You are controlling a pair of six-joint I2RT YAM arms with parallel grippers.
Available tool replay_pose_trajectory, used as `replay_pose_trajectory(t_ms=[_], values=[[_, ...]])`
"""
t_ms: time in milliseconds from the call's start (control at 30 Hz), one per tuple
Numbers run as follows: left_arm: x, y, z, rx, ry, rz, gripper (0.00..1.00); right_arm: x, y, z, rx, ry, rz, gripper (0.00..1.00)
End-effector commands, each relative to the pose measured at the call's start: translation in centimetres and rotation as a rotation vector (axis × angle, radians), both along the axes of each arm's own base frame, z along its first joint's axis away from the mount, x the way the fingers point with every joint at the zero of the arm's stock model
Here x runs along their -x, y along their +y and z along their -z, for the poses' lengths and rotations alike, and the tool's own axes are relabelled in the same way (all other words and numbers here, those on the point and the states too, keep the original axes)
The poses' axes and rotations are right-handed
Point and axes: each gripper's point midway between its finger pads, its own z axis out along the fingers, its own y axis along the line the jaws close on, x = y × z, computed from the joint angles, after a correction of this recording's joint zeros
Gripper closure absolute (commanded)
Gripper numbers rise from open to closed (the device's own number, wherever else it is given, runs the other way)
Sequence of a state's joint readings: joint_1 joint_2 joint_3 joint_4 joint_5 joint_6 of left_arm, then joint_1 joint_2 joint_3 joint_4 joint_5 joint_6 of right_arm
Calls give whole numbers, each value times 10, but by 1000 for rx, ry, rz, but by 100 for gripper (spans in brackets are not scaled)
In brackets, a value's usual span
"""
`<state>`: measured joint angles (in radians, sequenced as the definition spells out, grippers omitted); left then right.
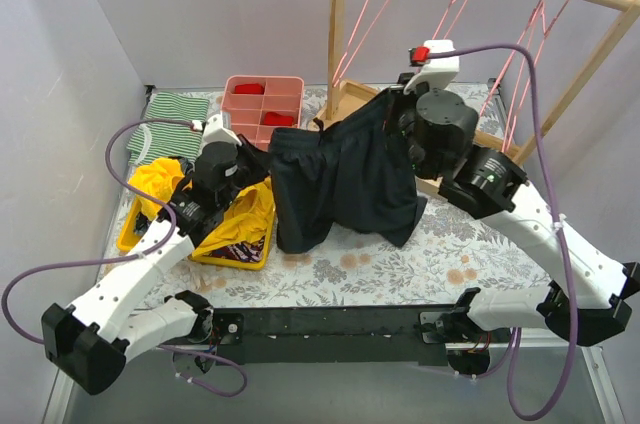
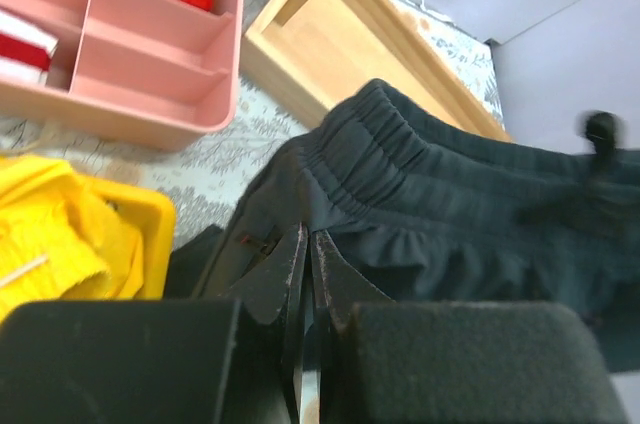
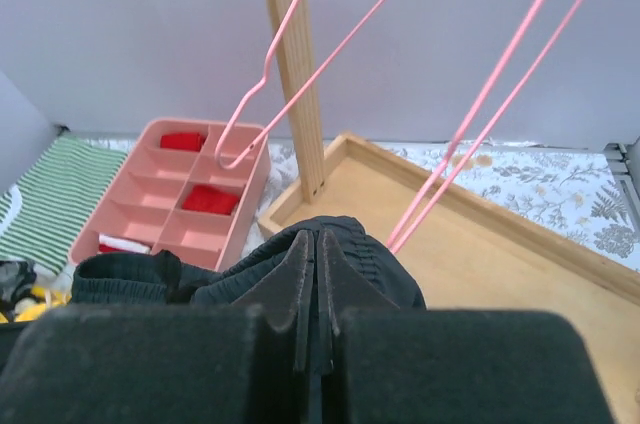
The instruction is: Place the shorts on the hanger
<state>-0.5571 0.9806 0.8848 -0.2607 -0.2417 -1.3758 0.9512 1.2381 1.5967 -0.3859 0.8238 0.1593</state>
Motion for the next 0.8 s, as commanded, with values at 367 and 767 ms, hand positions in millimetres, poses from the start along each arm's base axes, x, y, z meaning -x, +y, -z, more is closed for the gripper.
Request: replay_pose_trajectory(t_ms=[367,767], values=[[6,-21,97,6,260,77,100,76,-5,213,-183,469,-134,99],[16,-7,88,-78,247,81,89,101,-33,330,-40,671,-41,99]])
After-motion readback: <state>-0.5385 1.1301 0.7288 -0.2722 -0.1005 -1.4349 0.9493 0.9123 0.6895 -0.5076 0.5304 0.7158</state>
